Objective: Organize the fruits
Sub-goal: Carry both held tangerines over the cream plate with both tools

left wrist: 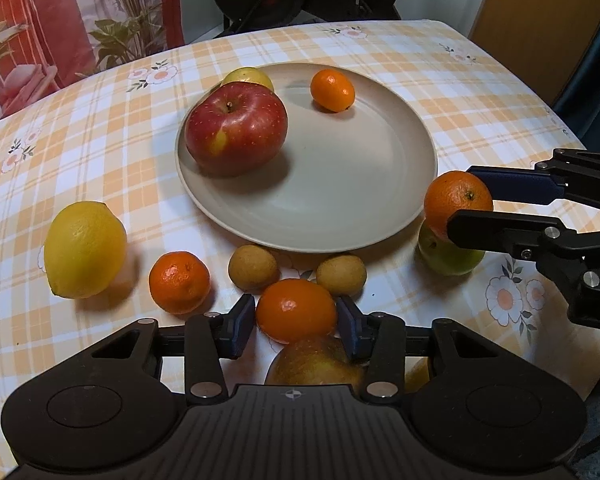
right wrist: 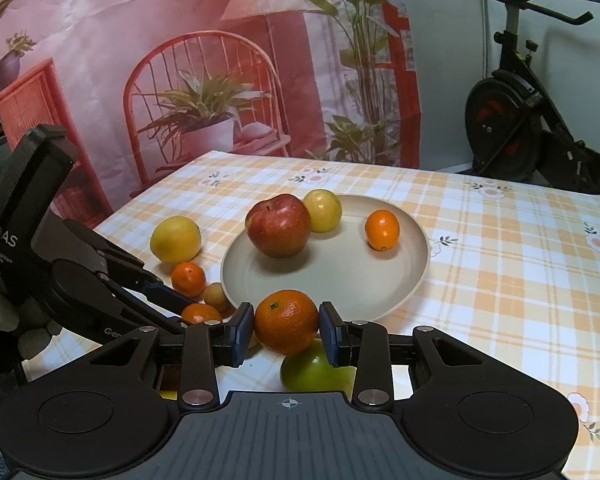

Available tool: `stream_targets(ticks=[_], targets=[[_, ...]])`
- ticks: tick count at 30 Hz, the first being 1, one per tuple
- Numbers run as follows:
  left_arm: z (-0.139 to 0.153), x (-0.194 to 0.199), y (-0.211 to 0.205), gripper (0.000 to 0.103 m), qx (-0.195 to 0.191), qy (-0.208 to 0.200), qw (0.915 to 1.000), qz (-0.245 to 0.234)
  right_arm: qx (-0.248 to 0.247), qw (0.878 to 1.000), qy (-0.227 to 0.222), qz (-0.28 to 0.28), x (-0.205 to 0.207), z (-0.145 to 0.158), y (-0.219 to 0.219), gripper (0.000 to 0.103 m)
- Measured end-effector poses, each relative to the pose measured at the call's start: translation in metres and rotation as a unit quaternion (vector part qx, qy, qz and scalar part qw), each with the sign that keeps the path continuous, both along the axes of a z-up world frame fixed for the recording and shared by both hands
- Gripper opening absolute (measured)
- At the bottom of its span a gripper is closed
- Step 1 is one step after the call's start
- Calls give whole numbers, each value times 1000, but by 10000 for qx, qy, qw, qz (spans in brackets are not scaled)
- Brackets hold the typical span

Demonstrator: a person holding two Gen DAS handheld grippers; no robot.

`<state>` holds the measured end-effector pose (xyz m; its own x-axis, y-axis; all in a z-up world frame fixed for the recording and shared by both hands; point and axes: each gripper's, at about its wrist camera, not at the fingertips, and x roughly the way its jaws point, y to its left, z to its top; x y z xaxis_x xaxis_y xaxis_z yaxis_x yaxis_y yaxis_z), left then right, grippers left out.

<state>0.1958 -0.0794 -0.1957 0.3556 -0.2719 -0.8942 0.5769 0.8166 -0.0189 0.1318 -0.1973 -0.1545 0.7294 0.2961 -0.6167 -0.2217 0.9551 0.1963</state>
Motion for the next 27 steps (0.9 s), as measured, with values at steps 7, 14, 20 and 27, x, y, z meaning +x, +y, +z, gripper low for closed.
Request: stream_targets(ticks=[7, 14, 20, 27], targets=[[10, -5, 4, 45, -79, -154, 9998, 18, 4, 10000, -42, -39, 0, 1, -3, 33], [38, -4, 8, 45, -347, -564, 9978, 67, -31, 9999, -90, -55, 4, 3, -6, 33], [44, 12, 2, 45, -432, -765, 9959, 237, -171, 9997, -161, -64, 18, 7, -12, 33], [26, 30, -8, 45, -233, -751, 9965, 294, -401, 9991, -93, -25, 44, 0, -18, 33]])
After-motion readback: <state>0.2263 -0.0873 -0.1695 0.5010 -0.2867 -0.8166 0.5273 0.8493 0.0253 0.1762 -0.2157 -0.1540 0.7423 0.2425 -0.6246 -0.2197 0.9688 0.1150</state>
